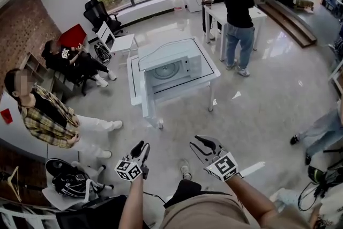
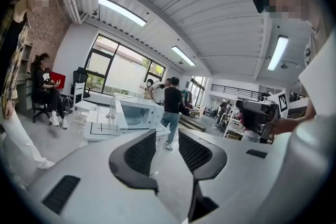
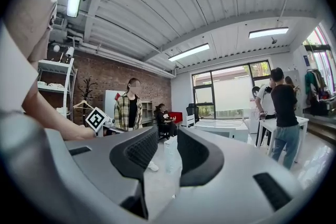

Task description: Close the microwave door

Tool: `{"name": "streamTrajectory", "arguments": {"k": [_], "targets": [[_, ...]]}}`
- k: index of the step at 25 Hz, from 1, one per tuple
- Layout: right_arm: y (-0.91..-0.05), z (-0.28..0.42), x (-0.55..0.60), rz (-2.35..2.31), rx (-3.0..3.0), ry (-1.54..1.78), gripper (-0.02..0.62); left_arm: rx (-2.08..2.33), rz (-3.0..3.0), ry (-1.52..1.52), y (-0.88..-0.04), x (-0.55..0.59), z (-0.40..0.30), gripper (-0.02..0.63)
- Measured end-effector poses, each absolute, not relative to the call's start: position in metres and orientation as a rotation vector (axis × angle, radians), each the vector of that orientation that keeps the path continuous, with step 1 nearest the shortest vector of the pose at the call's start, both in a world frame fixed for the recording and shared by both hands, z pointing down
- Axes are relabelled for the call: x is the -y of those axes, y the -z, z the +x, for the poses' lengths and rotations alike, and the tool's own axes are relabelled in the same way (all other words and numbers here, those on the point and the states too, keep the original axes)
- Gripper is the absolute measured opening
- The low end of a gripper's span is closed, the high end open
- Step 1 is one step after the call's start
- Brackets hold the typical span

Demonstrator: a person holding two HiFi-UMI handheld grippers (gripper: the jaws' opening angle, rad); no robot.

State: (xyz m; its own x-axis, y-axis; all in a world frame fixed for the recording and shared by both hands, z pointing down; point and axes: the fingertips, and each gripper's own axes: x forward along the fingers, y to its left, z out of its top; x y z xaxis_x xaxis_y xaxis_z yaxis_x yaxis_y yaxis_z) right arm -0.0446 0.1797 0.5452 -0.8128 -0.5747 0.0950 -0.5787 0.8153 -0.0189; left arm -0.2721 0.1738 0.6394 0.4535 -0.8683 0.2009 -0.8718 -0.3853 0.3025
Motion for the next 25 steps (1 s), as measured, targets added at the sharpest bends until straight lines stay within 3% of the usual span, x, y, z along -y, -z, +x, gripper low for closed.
{"name": "streamTrajectory", "arguments": {"k": [10, 25], "targets": [[-0.564, -0.096, -0.059, 1.015, 2.825, -0.09, 0.1, 1.373, 2.307, -0.153, -0.71, -0.033, -0.325, 0.215], [-0.558, -0.111, 0.057, 1.192, 2.757, -0.052, 0.1, 1.125, 2.348, -0.155, -0.738, 0.021, -0.31, 0.215]]}}
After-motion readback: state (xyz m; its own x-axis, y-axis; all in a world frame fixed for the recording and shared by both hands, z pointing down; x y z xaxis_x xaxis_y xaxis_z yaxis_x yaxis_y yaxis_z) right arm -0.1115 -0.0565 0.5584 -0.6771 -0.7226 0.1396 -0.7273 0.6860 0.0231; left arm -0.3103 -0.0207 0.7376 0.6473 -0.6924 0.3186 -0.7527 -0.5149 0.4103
